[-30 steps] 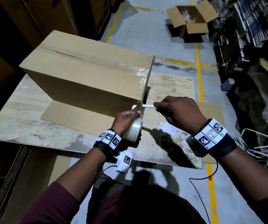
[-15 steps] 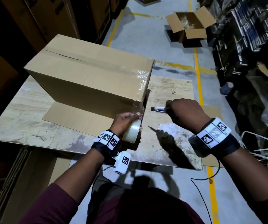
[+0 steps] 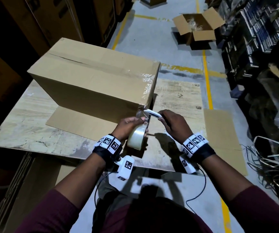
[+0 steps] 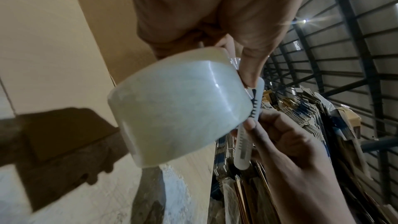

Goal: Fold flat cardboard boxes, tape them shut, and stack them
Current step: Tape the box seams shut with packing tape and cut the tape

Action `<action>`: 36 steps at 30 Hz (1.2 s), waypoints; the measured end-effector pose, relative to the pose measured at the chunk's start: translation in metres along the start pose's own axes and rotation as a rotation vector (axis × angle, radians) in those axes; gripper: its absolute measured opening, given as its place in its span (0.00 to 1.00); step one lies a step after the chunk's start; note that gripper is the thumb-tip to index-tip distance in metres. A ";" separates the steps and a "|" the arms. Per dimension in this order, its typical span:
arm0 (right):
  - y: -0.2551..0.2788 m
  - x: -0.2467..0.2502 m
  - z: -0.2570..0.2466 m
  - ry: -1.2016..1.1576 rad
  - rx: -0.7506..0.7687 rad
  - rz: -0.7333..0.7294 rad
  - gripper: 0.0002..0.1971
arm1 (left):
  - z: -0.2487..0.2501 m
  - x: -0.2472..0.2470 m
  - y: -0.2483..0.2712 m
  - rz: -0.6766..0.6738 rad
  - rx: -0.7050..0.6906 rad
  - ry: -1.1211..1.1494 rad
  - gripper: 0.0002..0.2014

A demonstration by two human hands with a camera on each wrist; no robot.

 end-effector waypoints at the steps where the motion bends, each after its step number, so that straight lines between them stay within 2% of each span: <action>1: -0.004 -0.005 0.000 0.024 -0.010 -0.001 0.14 | 0.000 0.000 0.001 -0.007 0.006 0.016 0.11; 3: -0.007 -0.011 -0.001 0.063 -0.020 0.002 0.17 | -0.001 0.001 0.001 -0.021 0.005 0.025 0.14; 5: -0.008 -0.013 -0.001 0.082 -0.020 0.005 0.19 | -0.002 0.002 0.001 -0.009 0.012 0.006 0.12; 9: -0.006 -0.012 0.003 0.207 0.010 0.005 0.10 | -0.004 0.003 0.002 -0.012 0.023 -0.034 0.08; 10: -0.005 -0.013 0.003 0.250 0.031 -0.026 0.09 | -0.005 0.003 0.002 -0.018 0.032 -0.034 0.09; 12: -0.001 -0.021 0.008 0.349 0.072 -0.083 0.16 | -0.009 0.003 0.001 -0.050 0.055 -0.013 0.15; 14: 0.004 -0.026 0.012 0.368 0.059 -0.104 0.12 | -0.014 0.003 0.001 -0.065 0.073 -0.010 0.16; 16: 0.013 -0.027 0.019 0.309 -0.006 -0.112 0.06 | -0.020 0.004 -0.002 -0.056 0.067 -0.026 0.10; 20: 0.042 -0.033 0.040 0.225 -0.182 -0.257 0.12 | -0.031 -0.003 -0.011 -0.018 0.067 -0.057 0.07; 24: 0.062 -0.045 0.084 -0.009 -0.570 -0.274 0.14 | -0.046 -0.023 -0.027 0.005 0.072 -0.077 0.04; 25: 0.067 -0.048 0.097 -0.040 -0.661 -0.287 0.14 | -0.050 -0.030 -0.034 -0.003 0.066 -0.101 0.03; 27: 0.077 -0.060 0.119 -0.044 -0.788 -0.320 0.13 | -0.060 -0.045 -0.046 -0.021 0.055 -0.142 0.05; 32: 0.092 -0.081 0.139 0.055 -0.856 -0.375 0.20 | -0.076 -0.082 -0.070 -0.102 0.094 -0.262 0.10; 35: 0.097 -0.079 0.145 -0.016 -0.843 -0.386 0.25 | -0.082 -0.098 -0.082 -0.149 0.098 -0.349 0.11; 36: 0.097 -0.075 0.145 -0.050 -0.826 -0.341 0.27 | -0.082 -0.102 -0.083 -0.155 0.106 -0.351 0.09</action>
Point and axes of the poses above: each hand's wrist, its own y-axis away from the middle knuckle, its own x-axis out of the back of the hand, z = x × y, the point moved 1 cm from there along -y, towards the middle knuckle, and after that the axes turned 7 degrees about y, right-handed, at the moved point
